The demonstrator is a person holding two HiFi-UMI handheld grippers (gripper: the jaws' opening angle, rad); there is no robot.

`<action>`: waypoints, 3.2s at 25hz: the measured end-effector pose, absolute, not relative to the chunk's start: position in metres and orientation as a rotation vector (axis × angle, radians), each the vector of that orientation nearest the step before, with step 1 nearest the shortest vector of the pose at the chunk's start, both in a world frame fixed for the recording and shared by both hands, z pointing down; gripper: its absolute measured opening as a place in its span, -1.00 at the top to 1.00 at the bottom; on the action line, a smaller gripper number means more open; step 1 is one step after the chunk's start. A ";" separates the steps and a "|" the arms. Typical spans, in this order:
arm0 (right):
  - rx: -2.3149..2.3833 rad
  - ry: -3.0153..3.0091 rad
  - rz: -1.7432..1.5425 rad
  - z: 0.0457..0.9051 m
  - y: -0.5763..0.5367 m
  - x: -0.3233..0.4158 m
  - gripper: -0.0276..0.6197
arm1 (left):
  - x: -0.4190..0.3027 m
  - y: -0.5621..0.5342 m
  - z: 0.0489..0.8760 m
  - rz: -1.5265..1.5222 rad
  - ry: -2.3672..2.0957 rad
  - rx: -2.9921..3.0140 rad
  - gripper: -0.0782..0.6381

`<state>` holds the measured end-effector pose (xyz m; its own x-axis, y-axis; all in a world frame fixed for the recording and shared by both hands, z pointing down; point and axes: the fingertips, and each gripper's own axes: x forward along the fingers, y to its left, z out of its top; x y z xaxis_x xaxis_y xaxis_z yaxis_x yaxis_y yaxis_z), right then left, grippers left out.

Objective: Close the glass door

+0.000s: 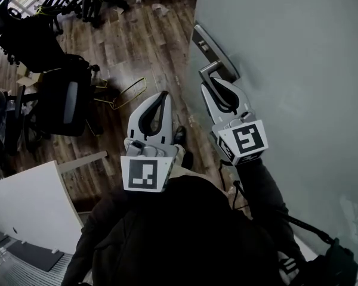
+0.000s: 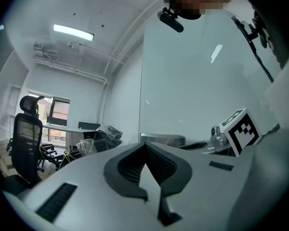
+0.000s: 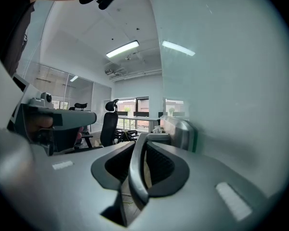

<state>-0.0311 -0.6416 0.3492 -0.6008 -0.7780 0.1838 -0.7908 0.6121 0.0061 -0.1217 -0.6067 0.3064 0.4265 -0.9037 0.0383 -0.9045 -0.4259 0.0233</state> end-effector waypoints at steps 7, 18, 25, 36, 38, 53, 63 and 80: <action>1.211 -2.719 0.105 0.350 -0.595 -0.074 0.70 | -0.157 -0.540 0.316 0.035 -1.795 2.523 0.79; 1.110 -2.756 0.095 0.356 -0.534 -0.145 0.70 | -0.228 -0.469 0.321 0.027 -1.934 2.418 0.79; 1.039 -2.770 0.108 0.359 -0.528 -0.152 0.70 | -0.236 -0.462 0.319 0.000 -1.987 2.371 0.79; 0.935 -2.796 0.165 0.353 -0.507 -0.164 0.70 | -0.246 -0.423 0.297 -0.011 -2.042 2.340 0.79; 0.922 -2.794 0.147 0.356 -0.491 -0.176 0.70 | -0.256 -0.405 0.298 -0.026 -2.047 2.348 0.79; 0.787 -2.846 0.117 0.350 -0.417 -0.223 0.70 | -0.302 -0.311 0.296 0.026 -2.132 2.271 0.79; 0.688 -2.874 0.103 0.335 -0.360 -0.248 0.70 | -0.301 -0.260 0.281 0.047 -2.218 2.185 0.79; 0.511 -2.890 0.124 0.328 -0.291 -0.279 0.70 | -0.319 -0.163 0.282 0.027 -2.346 2.000 0.79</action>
